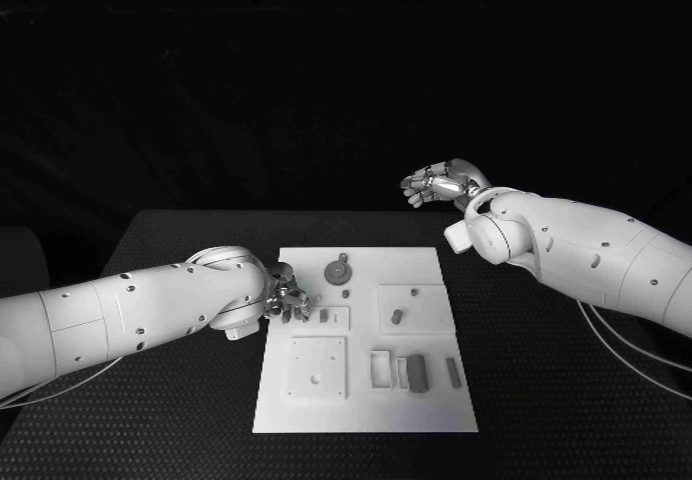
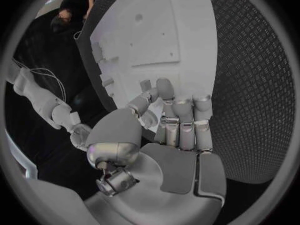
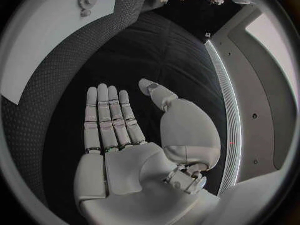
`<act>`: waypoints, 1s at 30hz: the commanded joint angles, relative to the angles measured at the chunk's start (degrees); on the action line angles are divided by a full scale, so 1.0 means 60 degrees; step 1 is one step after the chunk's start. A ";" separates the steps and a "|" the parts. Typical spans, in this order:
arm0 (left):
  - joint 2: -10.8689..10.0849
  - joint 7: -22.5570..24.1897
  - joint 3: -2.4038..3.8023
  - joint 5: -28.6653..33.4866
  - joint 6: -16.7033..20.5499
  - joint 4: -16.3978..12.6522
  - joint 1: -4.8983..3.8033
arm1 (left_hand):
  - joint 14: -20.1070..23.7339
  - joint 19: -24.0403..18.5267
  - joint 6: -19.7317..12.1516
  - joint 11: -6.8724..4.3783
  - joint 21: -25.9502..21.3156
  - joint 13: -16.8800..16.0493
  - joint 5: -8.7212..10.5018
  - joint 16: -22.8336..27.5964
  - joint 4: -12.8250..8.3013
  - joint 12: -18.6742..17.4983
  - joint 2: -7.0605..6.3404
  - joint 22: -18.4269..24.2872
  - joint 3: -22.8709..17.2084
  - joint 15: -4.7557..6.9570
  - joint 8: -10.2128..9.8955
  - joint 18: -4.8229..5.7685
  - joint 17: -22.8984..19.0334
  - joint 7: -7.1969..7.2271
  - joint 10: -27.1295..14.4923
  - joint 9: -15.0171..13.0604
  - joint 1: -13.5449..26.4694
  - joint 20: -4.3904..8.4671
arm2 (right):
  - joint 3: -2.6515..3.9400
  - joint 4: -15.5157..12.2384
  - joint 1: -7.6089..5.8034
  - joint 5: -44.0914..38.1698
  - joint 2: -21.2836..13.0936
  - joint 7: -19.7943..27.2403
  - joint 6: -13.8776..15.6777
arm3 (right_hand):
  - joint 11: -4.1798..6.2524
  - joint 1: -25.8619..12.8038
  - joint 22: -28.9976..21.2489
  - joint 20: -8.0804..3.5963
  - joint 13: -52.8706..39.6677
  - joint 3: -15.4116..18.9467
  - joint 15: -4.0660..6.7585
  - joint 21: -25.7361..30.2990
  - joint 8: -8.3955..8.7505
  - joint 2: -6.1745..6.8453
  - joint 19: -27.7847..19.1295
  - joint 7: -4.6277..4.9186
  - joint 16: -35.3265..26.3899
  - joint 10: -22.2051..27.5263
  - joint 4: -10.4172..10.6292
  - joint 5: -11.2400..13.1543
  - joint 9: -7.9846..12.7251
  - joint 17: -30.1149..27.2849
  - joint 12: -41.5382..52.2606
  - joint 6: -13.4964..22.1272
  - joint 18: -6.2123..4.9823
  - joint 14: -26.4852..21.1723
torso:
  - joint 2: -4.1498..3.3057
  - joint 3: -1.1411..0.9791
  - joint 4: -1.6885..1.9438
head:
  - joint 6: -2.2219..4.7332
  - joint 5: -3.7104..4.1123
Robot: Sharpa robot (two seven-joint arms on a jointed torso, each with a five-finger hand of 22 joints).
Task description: Assemble the parts on the task board
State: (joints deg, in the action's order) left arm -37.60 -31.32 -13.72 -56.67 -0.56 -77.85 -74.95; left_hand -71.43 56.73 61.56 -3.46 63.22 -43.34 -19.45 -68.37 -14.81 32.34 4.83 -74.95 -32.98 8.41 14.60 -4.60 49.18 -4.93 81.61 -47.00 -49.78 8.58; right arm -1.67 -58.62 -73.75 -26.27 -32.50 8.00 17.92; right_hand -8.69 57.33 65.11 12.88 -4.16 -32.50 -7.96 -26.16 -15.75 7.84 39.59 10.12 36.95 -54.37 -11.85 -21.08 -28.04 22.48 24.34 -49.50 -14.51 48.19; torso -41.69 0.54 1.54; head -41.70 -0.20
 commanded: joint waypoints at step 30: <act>-0.0044 -0.0076 -0.0005 -0.0151 -0.0311 -0.0012 0.0042 | -0.0104 0.0028 0.0543 -0.0051 0.0058 -0.0019 -0.0042 -0.0043 -0.0004 -0.0028 0.0129 -0.0135 -0.0077 0.0199 -0.0015 -0.0091 0.0010 0.0432 0.0029 -0.0872 0.0007 0.0868 | 0.0005 -0.0009 0.0001 -0.0060 -0.0001 0.0042 -0.0189 | -0.0058 -0.0083 0.0023 0.0004 0.0013 0.0038 -0.0027 0.0068 0.0054 -0.0003 -0.0032 0.0073 -0.0066 -0.0015 0.0061 -0.0065 0.0011 0.0017 -0.0050 0.0016 -0.0081 -0.0072 | 0.0002 -0.0002 0.0003 | -0.0027 -0.0012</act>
State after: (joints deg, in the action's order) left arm -37.97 -31.44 -13.70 -57.05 -1.11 -77.93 -74.79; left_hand -71.43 56.72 61.59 -3.45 63.22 -43.37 -19.46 -68.36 -14.79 32.34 5.06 -74.92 -33.14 8.41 14.37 -4.41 49.16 -4.96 81.61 -47.04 -49.55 8.57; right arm -1.67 -58.61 -73.75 -26.28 -32.50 7.98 17.72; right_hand -8.70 57.33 65.15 12.88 -4.16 -32.34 -7.97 -26.04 -15.75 7.84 39.59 10.12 36.95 -54.37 -11.70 -21.08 -28.04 22.49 24.34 -49.50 -14.21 48.17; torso -41.68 0.53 1.54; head -41.93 -0.31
